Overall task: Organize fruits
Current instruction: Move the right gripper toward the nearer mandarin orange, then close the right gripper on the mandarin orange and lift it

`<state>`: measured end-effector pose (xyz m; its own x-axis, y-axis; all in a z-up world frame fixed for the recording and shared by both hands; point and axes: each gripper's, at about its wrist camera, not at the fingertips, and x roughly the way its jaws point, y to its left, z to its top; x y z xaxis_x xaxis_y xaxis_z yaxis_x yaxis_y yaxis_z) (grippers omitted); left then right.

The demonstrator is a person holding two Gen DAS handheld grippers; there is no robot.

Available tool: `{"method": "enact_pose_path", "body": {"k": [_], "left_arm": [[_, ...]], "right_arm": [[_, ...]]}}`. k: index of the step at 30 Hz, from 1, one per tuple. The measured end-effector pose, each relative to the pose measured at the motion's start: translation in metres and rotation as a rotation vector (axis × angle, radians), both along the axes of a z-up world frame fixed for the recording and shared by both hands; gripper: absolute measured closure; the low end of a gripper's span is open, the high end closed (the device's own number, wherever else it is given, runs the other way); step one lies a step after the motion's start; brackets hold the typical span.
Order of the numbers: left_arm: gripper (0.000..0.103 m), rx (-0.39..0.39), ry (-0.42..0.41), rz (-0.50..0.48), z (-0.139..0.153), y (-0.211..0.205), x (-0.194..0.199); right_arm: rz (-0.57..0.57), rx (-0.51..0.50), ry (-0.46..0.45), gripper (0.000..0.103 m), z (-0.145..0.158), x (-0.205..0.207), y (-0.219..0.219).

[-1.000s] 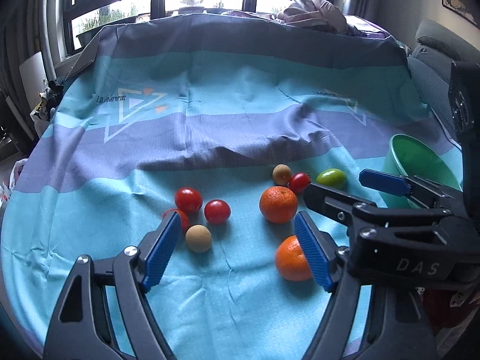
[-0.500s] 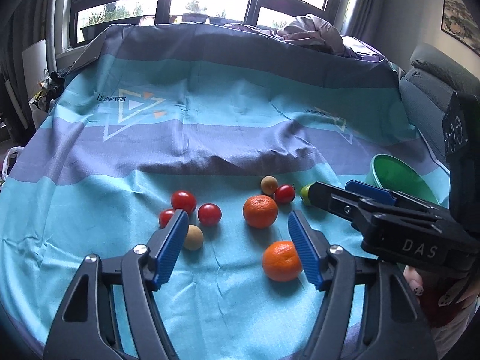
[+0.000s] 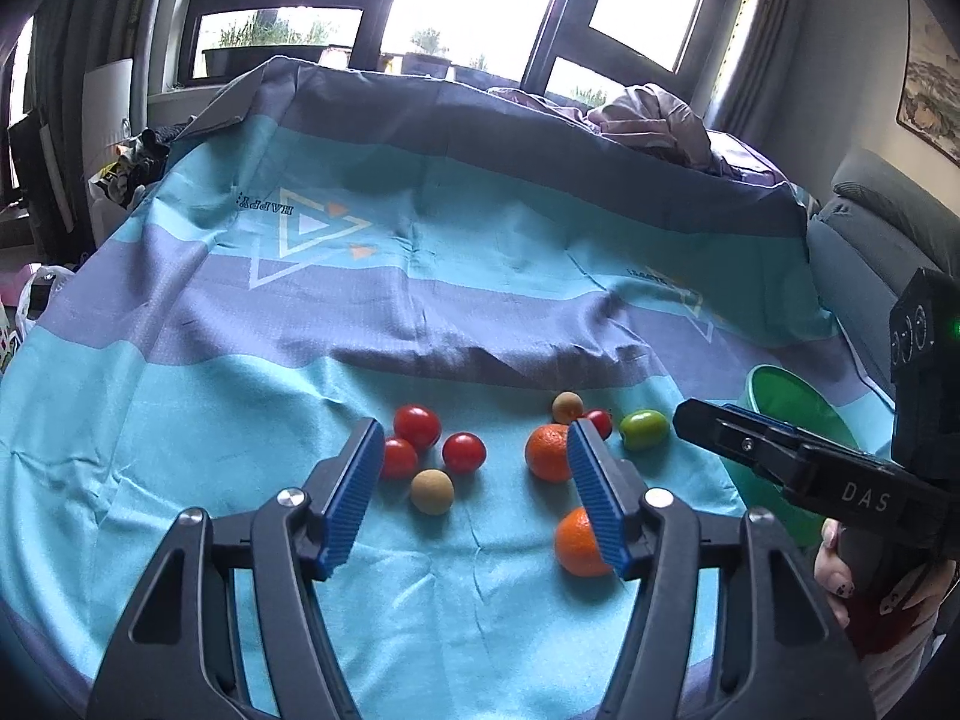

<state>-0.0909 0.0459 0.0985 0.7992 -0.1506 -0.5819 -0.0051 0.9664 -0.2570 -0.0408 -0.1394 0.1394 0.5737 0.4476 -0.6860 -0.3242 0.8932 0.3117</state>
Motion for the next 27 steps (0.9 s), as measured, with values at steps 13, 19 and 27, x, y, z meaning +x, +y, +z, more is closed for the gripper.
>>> {"method": "enact_pose_path", "body": {"k": [13, 19, 27], "left_arm": [[0.041, 0.027, 0.023, -0.085, -0.004, -0.001, 0.002], [0.041, -0.044, 0.077, -0.072, -0.016, 0.001, 0.009], [0.055, -0.149, 0.119, -0.066, -0.024, 0.013, 0.016]], "right_arm": [[-0.04, 0.034, 0.164, 0.03, -0.019, 0.016, 0.002], [-0.019, -0.042, 0.146, 0.031, -0.019, 0.014, 0.012], [0.015, -0.047, 0.136, 0.038, -0.012, 0.013, 0.019]]}}
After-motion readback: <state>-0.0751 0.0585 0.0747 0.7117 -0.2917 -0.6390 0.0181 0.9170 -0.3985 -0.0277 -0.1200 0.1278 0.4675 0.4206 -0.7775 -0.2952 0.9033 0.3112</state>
